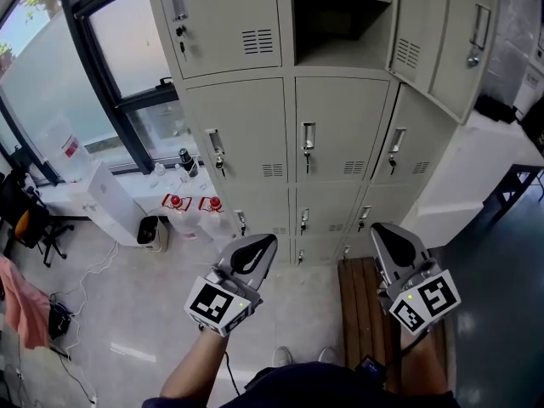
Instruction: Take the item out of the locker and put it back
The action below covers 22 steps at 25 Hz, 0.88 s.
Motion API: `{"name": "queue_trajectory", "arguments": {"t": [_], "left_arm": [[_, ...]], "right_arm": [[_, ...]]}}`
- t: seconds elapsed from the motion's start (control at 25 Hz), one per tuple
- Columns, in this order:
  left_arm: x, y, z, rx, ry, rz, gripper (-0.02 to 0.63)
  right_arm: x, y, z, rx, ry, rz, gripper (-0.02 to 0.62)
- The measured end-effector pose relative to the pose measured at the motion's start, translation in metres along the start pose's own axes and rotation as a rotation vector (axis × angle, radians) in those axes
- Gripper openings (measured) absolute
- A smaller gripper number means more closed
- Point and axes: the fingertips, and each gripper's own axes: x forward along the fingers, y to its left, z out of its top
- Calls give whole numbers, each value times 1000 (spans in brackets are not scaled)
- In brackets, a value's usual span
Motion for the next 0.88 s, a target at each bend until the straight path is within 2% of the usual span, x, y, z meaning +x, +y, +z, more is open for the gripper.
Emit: {"name": "queue_trajectory", "arguments": {"t": [0.08,0.2,0.36,0.6,0.88], "left_arm": [[0,3,-4,-9,3,-5,3],[4,3,-1,-20,-39,-26,3],[8,5,-5,-13,8,-20,3],[19,-5,10,-3,-42,-53,3],[26,-11,11,5,-38,-45,3]], "right_arm": [[2,1,-5,6,11,-8,5],[5,3,-7,6,11,-14,5],[8,4,-6,23,-3,-7,5],[9,4,-2,29,-28,13,5],[12,1,-6,47,-33,41,5]]}}
